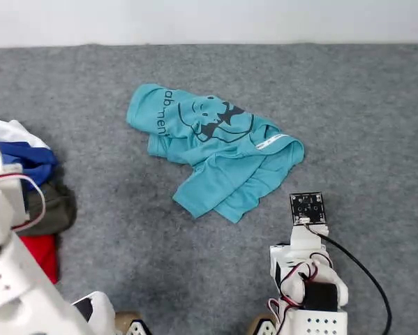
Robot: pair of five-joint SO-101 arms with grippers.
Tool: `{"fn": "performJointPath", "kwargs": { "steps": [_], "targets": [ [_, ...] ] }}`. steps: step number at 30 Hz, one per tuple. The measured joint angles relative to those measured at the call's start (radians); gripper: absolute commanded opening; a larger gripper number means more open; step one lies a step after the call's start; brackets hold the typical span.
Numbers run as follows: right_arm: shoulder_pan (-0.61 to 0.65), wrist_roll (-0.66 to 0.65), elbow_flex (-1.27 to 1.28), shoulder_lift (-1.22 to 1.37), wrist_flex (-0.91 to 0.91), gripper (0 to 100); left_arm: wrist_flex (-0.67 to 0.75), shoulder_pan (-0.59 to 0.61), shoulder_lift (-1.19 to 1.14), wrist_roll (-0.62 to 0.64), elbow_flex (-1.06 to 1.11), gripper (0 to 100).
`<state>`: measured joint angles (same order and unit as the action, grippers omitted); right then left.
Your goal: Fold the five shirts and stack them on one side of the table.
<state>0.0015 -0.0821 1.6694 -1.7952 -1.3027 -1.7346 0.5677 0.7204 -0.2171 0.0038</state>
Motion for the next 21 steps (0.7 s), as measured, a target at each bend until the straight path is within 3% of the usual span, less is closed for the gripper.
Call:
{"fn": "performJointPath", "kwargs": {
  "steps": [12, 21],
  "targets": [
    [-0.037, -0.021, 0.0, 0.0, 0.0, 1.1, 0.0, 0.0, 0.227, 0.0, 0.226, 2],
    [-0.086, -0.341, -0.074, -0.002, 0.097, 1.2, 0.0, 0.0, 0.295, 0.0, 0.345, 2]
  ]
}}
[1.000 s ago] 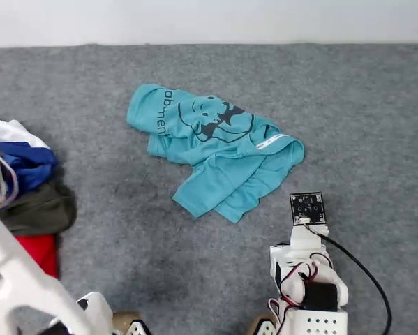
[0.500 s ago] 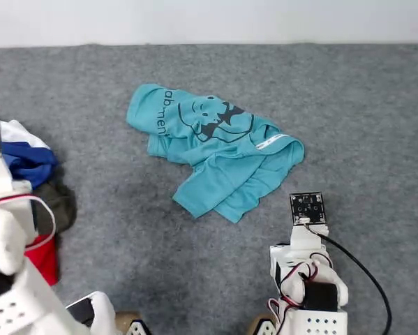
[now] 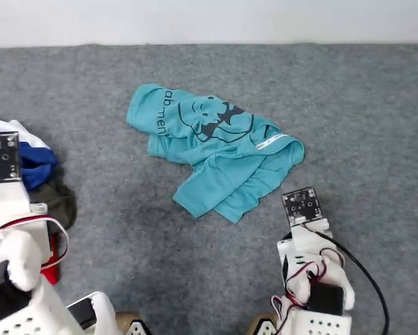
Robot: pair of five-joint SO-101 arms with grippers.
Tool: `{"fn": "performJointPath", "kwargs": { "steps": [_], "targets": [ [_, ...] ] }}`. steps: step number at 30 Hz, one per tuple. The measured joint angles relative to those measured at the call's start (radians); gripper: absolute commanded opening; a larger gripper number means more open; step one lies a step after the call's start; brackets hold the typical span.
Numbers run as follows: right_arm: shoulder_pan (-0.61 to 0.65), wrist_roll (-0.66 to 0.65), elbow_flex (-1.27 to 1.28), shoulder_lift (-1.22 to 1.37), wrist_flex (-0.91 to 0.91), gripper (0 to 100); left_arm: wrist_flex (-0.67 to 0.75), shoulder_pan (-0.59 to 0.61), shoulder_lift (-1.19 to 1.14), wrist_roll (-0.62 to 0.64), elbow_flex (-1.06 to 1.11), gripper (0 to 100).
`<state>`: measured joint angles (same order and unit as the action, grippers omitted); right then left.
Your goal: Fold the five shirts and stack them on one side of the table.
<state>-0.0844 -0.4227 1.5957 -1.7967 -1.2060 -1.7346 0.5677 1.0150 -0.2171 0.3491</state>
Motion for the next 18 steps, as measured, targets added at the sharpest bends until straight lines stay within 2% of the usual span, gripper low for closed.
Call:
{"fn": "performJointPath", "kwargs": {
  "steps": [5, 8, 13, 18],
  "targets": [
    [0.077, -0.072, -0.152, -0.006, -0.066, 3.2, 0.0, 0.0, 0.051, 0.0, 0.023, 2],
    [0.195, -0.08, -0.242, 0.021, -0.132, 3.1, 0.0, 0.0, 0.091, 0.0, 0.028, 2],
    [0.364, -0.054, -0.437, 0.265, -0.195, 3.1, 0.0, -0.002, 0.137, 0.0, 0.084, 2],
    [0.528, -0.017, -0.678, 0.615, -0.207, 3.1, 0.0, -0.002, 0.247, 0.0, 0.146, 2]
  ]
}}
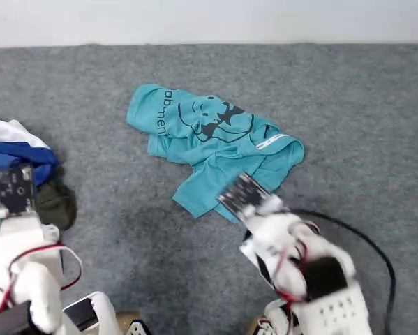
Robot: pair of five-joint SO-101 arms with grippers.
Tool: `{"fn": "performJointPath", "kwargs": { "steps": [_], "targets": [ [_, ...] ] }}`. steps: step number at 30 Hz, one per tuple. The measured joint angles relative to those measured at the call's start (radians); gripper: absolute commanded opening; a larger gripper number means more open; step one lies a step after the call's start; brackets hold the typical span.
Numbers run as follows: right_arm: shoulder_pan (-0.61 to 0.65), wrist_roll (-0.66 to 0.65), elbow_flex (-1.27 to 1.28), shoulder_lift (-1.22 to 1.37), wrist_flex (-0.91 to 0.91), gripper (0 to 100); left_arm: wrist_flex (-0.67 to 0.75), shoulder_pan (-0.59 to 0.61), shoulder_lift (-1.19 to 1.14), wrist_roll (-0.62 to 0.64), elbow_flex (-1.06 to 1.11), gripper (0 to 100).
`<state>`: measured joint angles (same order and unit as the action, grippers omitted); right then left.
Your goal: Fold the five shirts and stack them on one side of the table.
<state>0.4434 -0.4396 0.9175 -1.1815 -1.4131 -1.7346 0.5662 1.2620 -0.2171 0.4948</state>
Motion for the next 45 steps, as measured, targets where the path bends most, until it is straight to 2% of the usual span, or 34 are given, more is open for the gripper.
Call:
{"fn": "performJointPath", "kwargs": {
  "steps": [10, 16, 23, 31, 45],
  "targets": [
    [0.198, 0.078, -0.379, 0.667, 0.028, 3.2, 0.0, -0.002, 0.146, 0.0, 0.144, 2],
    [0.21, 0.08, -0.562, 0.971, 0.106, 3.9, 0.0, 0.0, 0.147, 0.0, 0.144, 2],
    [0.261, 0.081, -0.807, 1.292, 0.126, 16.5, 0.0, -0.002, 0.147, 0.0, 0.144, 2],
    [0.313, 0.081, -1.026, 1.562, 0.126, 19.0, 0.0, -0.002, 0.147, 0.0, 0.144, 2],
    [0.276, 0.083, -1.188, 1.804, 0.126, 18.8, 0.0, -0.002, 0.147, 0.0, 0.144, 2]
  ]
}}
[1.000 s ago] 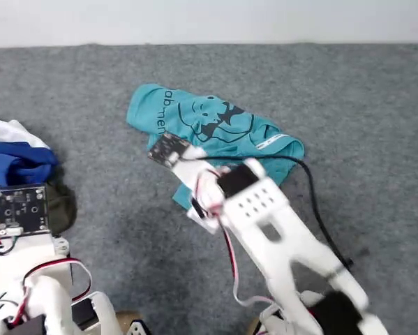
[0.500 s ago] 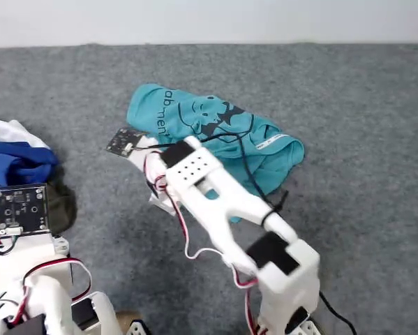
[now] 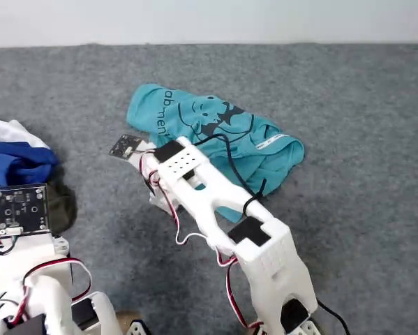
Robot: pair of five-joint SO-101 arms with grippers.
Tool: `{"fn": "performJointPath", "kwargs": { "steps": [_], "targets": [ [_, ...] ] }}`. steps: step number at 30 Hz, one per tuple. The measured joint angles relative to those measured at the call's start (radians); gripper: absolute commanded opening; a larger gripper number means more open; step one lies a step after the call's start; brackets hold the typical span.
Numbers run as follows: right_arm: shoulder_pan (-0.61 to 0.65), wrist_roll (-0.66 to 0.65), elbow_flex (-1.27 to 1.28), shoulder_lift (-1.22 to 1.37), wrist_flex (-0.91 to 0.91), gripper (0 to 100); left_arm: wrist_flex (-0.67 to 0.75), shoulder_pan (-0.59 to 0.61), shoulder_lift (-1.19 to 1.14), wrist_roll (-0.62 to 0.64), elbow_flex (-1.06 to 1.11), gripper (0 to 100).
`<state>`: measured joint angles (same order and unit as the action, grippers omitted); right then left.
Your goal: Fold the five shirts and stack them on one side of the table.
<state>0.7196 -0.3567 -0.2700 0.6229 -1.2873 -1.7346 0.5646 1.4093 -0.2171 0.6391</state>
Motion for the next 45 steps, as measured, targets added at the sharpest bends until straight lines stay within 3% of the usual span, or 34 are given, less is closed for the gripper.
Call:
{"fn": "performJointPath", "kwargs": {
  "steps": [5, 10, 18, 28, 31, 36, 45],
  "targets": [
    [-0.017, 0.0, -0.028, 0.034, -0.002, 18.1, 0.0, 0.0, 0.0, 0.0, 0.0, 2],
    [-0.023, 0.0, -0.046, 0.046, -0.002, 0.2, 0.0, 0.0, 0.0, 0.0, 0.0, 2],
    [-0.074, 0.0, -0.101, 0.071, -0.044, 0.9, 0.0, 0.0, 0.0, 0.0, 0.0, 2],
    [-0.153, -0.028, -0.442, 0.077, -0.437, 0.9, 0.0, -0.002, 0.0, 0.0, 0.0, 2],
    [-0.183, -0.028, -0.523, 0.064, -0.463, 0.9, 0.0, -0.002, 0.0, 0.0, 0.0, 2],
    [-0.199, -0.028, -0.474, -0.064, -0.466, 0.9, 0.0, -0.002, 0.0, 0.0, 0.0, 2],
    [-0.235, -0.028, -0.107, -0.477, -0.466, 0.9, 0.0, -0.002, 0.0, 0.0, 0.0, 2]
  ]
}}
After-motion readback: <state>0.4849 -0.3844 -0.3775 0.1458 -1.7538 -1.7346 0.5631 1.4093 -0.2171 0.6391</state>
